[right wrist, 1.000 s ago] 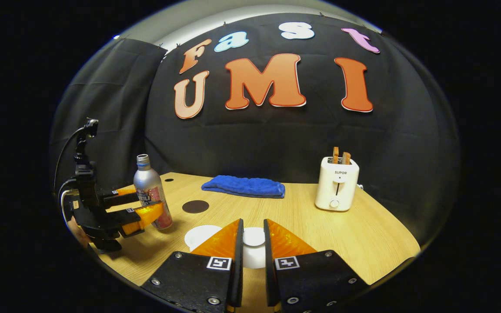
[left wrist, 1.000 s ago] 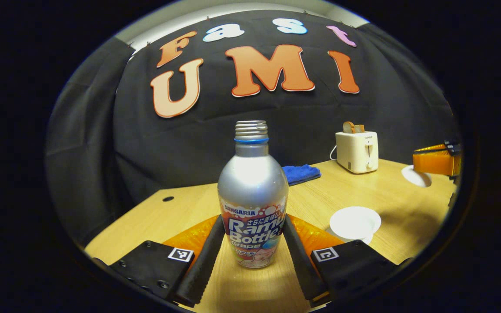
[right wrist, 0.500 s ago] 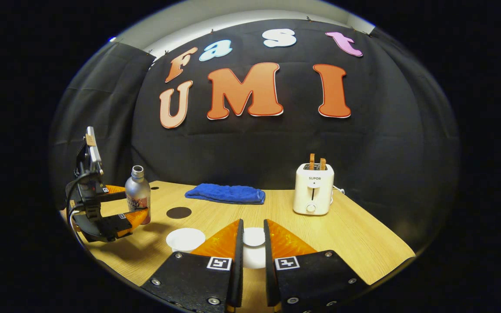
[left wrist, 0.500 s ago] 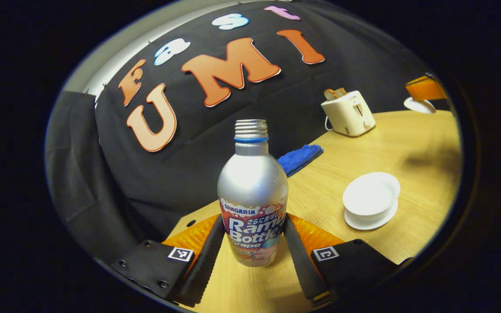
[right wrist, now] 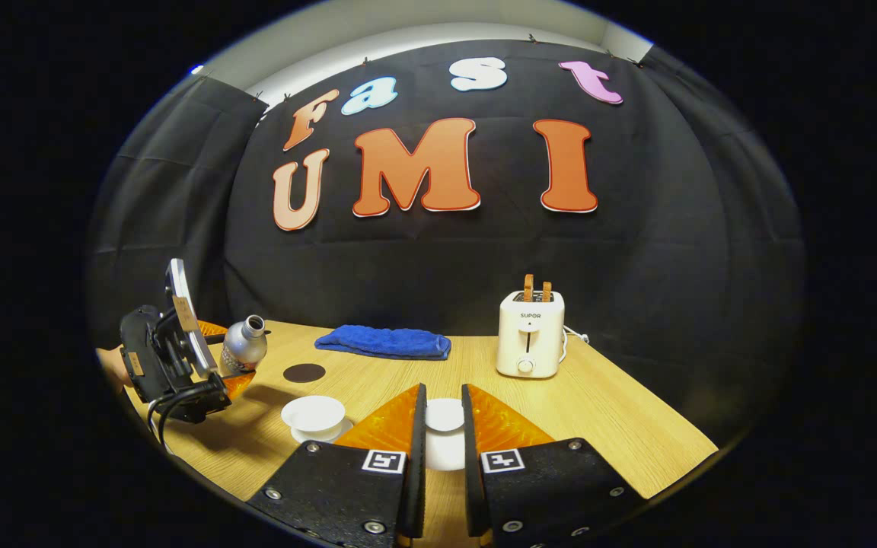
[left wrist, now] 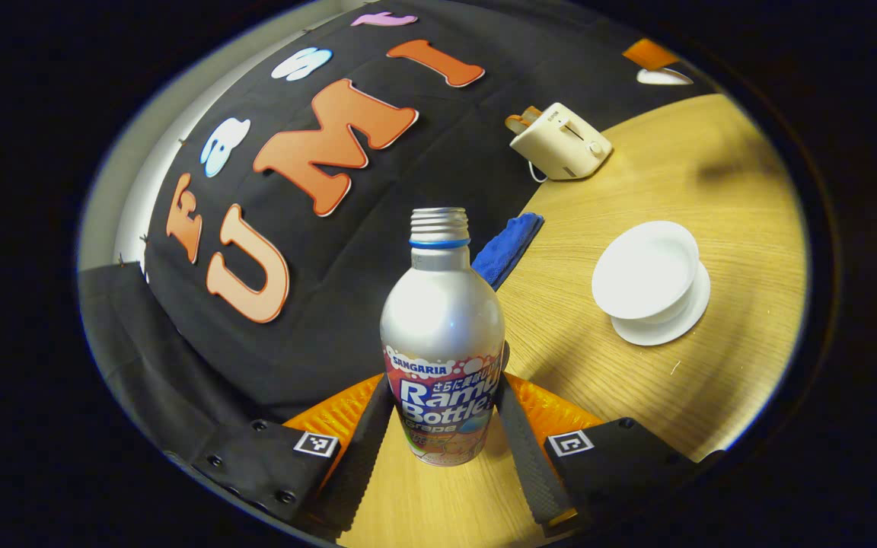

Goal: Open the teacup lid with one hand, grasp the water bottle and pour water into the teacup with the other hand; after pouring, place the water bottle on the coaster and then close the teacup lid.

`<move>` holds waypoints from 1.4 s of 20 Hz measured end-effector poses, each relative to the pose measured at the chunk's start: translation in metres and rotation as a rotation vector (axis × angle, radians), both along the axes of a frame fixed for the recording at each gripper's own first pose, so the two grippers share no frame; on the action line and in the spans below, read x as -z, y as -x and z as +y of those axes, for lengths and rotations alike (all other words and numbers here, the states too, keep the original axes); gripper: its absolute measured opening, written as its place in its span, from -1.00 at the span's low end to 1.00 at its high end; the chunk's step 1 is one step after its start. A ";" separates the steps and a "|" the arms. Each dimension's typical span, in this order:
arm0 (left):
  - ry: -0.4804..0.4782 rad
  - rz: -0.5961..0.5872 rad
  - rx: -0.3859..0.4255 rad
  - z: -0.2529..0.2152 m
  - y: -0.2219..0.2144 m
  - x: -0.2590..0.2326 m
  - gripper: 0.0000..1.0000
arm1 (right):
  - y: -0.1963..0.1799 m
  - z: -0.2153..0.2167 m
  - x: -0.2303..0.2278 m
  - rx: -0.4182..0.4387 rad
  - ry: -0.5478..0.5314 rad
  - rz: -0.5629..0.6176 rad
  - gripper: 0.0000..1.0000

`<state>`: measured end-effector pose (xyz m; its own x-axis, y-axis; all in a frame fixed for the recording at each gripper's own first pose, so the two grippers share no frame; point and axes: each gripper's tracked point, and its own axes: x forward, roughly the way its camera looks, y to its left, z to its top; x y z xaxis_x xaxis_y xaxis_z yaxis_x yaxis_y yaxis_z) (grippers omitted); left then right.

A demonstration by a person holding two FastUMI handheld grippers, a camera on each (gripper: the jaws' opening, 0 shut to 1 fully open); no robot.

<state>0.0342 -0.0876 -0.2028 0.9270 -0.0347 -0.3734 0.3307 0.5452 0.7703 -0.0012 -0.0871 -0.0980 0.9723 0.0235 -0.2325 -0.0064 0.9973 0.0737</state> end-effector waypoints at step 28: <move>-0.827 -0.100 0.481 -0.038 -0.040 -0.011 0.77 | 0.009 0.018 -0.012 -0.052 0.082 -0.005 -0.56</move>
<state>0.0742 -0.1253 -0.1918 0.9112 -0.1804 -0.3704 0.2893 -0.3598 0.8870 -0.0101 -0.0690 -0.0863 0.9716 0.0546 -0.2304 -0.0581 0.9983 -0.0081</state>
